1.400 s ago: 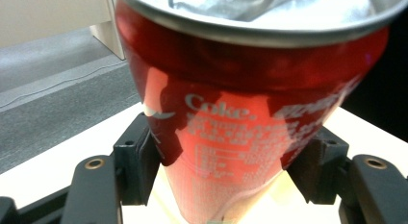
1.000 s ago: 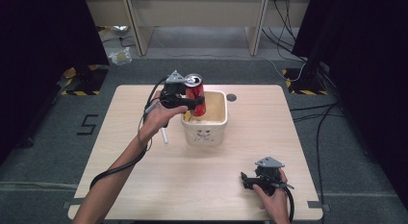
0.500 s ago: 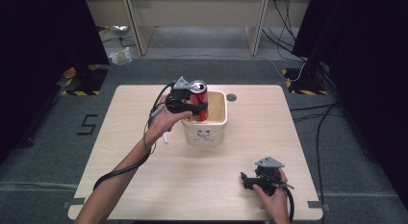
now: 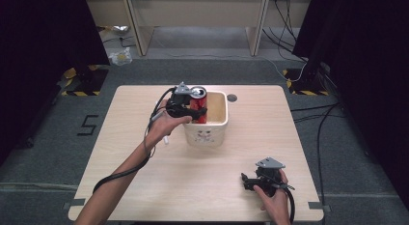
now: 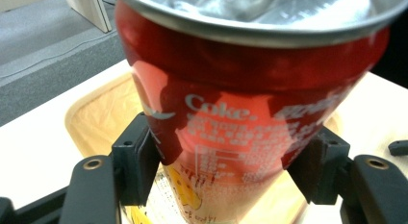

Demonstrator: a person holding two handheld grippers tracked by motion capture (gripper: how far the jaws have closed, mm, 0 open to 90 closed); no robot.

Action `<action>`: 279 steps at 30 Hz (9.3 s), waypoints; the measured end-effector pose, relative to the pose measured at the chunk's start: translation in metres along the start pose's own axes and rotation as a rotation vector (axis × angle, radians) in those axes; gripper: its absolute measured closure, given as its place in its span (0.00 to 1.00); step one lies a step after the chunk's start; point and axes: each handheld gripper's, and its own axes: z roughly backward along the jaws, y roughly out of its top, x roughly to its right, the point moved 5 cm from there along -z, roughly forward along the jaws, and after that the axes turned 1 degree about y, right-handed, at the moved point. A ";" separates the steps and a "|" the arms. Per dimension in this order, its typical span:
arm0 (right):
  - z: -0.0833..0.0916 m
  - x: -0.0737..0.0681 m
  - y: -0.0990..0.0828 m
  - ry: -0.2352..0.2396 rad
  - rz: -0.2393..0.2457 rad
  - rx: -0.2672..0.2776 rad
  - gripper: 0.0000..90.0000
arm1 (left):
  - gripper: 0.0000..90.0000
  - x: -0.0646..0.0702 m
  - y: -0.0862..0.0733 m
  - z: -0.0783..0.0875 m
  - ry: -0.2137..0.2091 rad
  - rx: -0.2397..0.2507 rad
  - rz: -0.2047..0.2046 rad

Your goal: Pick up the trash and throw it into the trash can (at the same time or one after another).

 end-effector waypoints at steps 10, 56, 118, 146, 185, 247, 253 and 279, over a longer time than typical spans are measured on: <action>0.000 0.000 0.000 -0.001 0.001 -0.002 0.08 | 0.37 0.002 -0.010 -0.003 -0.013 -0.034 -0.005; 0.000 0.000 0.000 0.002 -0.002 -0.001 0.08 | 0.27 0.001 0.004 0.022 -0.015 0.035 0.024; 0.000 0.000 0.000 0.001 0.000 -0.001 0.08 | 0.31 -0.111 -0.077 0.038 0.190 -0.014 0.263; 0.000 0.000 0.000 0.001 0.001 -0.001 0.08 | 0.41 -0.129 -0.117 0.000 0.259 -0.102 0.307; 0.000 0.000 0.000 0.001 0.001 -0.001 0.08 | 0.73 -0.145 -0.149 -0.028 0.333 -0.190 0.302; 0.000 0.000 0.000 0.001 0.001 0.000 0.08 | 0.88 -0.106 -0.039 0.047 0.182 -0.011 0.171; 0.000 0.000 0.000 0.001 0.001 0.000 0.08 | 0.88 -0.095 -0.019 0.051 0.152 0.010 0.158; 0.000 0.000 0.000 0.006 0.006 0.001 0.08 | 0.88 -0.058 0.027 0.040 0.096 0.025 0.078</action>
